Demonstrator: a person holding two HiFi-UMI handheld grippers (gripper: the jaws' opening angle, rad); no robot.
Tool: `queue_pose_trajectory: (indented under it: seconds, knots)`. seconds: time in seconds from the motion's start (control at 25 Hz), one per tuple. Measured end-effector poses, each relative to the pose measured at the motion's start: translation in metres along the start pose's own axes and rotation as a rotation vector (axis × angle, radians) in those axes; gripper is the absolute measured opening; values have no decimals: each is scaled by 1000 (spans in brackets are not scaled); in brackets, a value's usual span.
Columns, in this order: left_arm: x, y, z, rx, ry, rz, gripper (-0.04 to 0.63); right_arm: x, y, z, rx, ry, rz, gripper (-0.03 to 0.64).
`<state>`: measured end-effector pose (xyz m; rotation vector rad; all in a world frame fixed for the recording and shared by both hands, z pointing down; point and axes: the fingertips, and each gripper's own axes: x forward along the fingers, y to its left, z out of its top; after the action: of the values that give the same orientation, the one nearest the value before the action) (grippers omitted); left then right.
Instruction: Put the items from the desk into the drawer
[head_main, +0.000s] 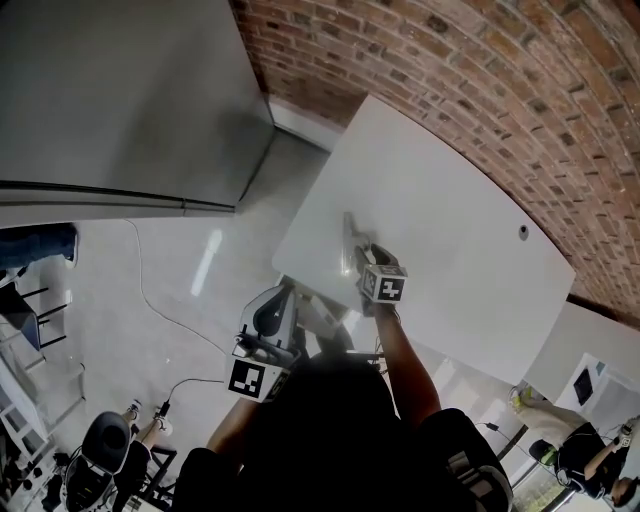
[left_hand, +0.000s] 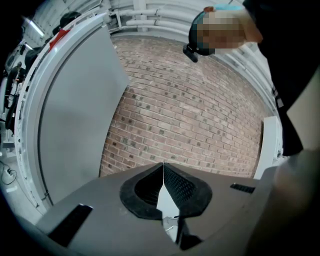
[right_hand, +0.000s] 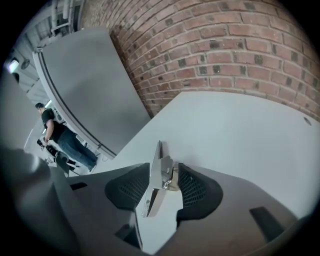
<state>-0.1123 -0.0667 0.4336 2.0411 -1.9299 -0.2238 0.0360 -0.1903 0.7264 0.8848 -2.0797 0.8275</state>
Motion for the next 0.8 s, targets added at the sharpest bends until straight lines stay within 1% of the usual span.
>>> queue_pose_trajectory:
  seconds: [0.16, 0.28, 0.36, 0.4, 0.48, 0.6, 0.68, 0.8]
  knots:
    - [1, 4, -9, -19, 48, 17, 5, 11, -2, -5, 39, 22, 11, 170]
    - [1, 4, -6, -15, 17, 11, 5, 18, -3, -12, 55, 43, 18, 160]
    - [0, 4, -7, -23, 31, 20, 5, 21, -4, -16, 64, 56, 25, 147]
    - [-1, 5, -7, -25, 36, 22, 5, 23, -3, -17, 70, 62, 30, 139]
    - [-3, 5, -5, -24, 23, 19, 5, 26, -2, -20, 89, 72, 46, 94]
    - [-8, 6, -7, -5, 44, 27, 5, 26, 5, -18, 110, 74, 81, 61]
    - [-12, 6, -7, -3, 47, 31, 5, 23, 10, -16, 99, 67, 95, 36]
    - [-19, 1, -2, 1, 24, 26, 5, 16, 16, -15, 59, 58, 89, 29]
